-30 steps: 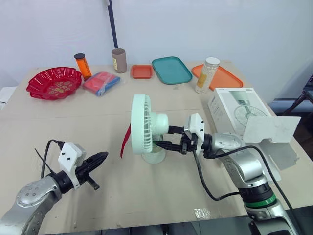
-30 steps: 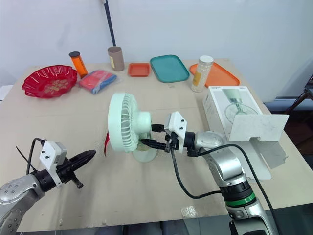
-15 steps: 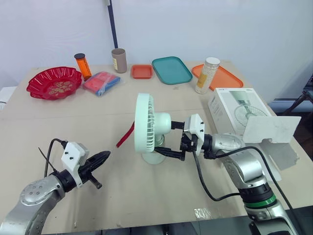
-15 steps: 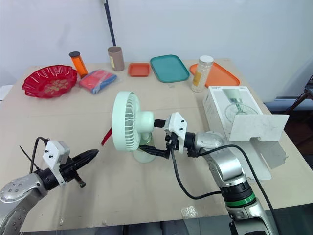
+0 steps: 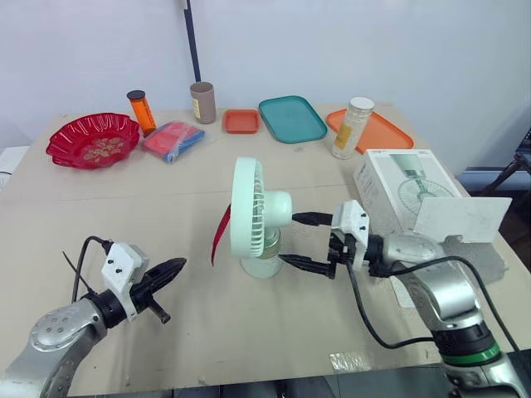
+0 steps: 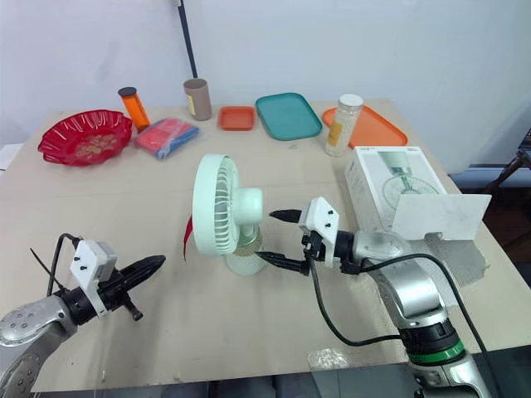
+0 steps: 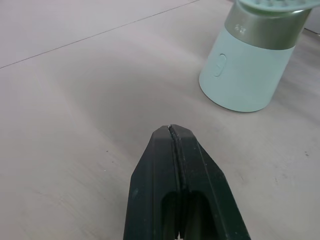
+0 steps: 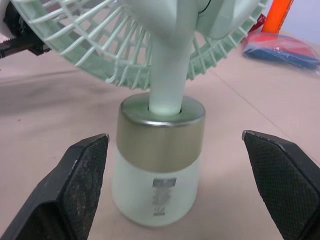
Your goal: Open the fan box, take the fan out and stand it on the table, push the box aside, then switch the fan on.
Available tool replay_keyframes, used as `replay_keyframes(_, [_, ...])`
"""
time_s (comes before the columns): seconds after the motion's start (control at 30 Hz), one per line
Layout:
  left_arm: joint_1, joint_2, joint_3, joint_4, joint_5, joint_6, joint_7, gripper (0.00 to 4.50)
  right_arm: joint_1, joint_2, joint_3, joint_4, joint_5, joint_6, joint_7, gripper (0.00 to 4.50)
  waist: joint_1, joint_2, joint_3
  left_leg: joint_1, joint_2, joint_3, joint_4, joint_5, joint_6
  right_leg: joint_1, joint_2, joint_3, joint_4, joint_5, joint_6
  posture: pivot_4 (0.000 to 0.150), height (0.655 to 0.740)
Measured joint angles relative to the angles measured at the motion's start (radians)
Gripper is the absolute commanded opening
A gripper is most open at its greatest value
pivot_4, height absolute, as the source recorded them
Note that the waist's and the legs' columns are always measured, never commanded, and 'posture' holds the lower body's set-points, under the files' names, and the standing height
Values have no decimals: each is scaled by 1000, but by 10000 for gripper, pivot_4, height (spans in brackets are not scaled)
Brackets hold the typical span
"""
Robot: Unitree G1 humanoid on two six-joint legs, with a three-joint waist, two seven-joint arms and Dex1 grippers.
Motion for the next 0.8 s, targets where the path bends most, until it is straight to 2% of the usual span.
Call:
replay_keyframes(0.17, [15,43,44,-1,-19,-4,-50,17199,85,-64,-81,-94,38,65,-27,45000,2,0,0,0,0,0,0,-1,1,0,0,0,0,0,0,1500,7400])
replay_keyframes(0.2, [23,56,55,0,-19,-7,-60,21784,102,-77,-96,-115,49,79,-33,45000,1,0,0,0,0,0,0,-1,2,0,0,0,0,-1,0,1500,7400])
replay_keyframes(0.43, [85,107,156,-3,-55,-24,-147,44887,244,-138,-233,-281,129,181,-81,45000,4,0,0,0,0,0,0,-1,2,1,0,0,-1,-1,1,1500,7400])
replay_keyframes(0.63, [218,137,200,-49,-74,-47,-250,44887,408,-150,-325,-372,144,197,-118,45000,9,0,0,0,0,1,0,-2,4,2,0,0,-1,-3,1,1500,7400])
replay_keyframes(0.8, [244,139,203,-60,-63,-86,-280,44887,472,-150,-380,-383,138,179,-131,45000,9,0,0,1,0,1,1,-2,4,4,0,0,-2,-4,1,1500,7400])
